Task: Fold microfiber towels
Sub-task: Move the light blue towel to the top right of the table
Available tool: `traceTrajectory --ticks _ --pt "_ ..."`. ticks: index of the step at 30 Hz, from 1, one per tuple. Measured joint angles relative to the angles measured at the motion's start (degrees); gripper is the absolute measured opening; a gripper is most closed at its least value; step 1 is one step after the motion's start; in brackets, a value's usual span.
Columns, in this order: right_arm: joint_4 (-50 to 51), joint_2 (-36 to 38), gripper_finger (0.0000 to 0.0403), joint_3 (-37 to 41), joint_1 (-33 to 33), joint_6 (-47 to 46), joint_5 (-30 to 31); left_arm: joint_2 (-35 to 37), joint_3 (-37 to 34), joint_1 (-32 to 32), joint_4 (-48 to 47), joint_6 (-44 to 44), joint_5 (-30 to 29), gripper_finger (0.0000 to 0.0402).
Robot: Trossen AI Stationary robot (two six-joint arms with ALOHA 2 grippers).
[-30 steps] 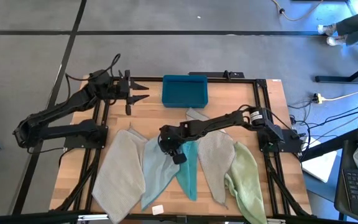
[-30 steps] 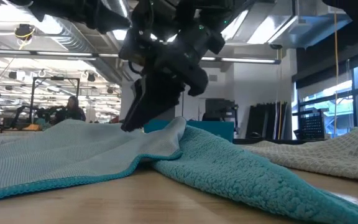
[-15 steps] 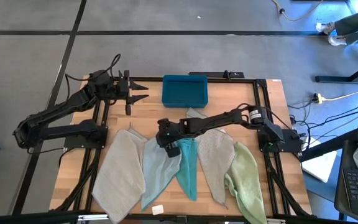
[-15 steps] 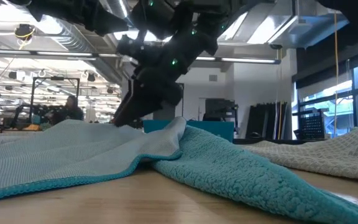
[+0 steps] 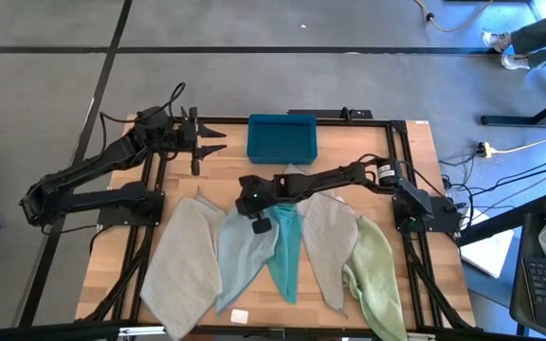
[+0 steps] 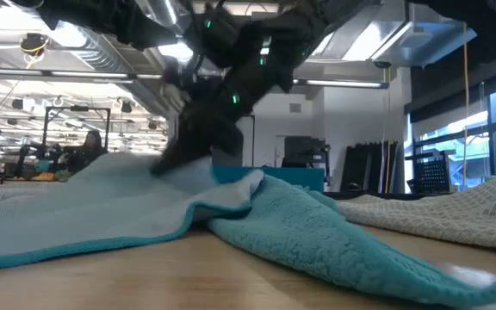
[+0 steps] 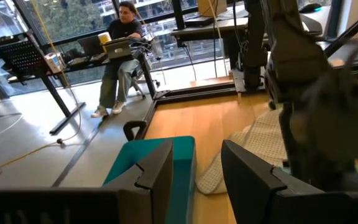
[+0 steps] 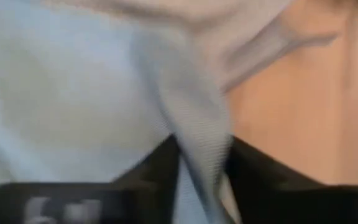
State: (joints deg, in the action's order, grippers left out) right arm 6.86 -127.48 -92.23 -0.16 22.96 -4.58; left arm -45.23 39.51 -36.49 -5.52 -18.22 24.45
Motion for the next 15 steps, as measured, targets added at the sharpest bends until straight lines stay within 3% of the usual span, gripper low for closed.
traceTrajectory --ticks 3,8,15 --pt "-0.4 1.6 0.0015 0.0 0.0 0.1 0.1 0.0 0.0 0.0 -0.1 0.0 0.0 0.0129" --pt "-0.5 4.5 0.0016 0.0 0.0 0.0 4.9 0.0 0.0 0.0 -0.2 0.0 0.0 0.0129" --pt "10.1 12.9 0.0009 0.0 0.0 2.6 17.7 0.0 0.0 0.0 -1.6 0.0 -1.7 0.0129"
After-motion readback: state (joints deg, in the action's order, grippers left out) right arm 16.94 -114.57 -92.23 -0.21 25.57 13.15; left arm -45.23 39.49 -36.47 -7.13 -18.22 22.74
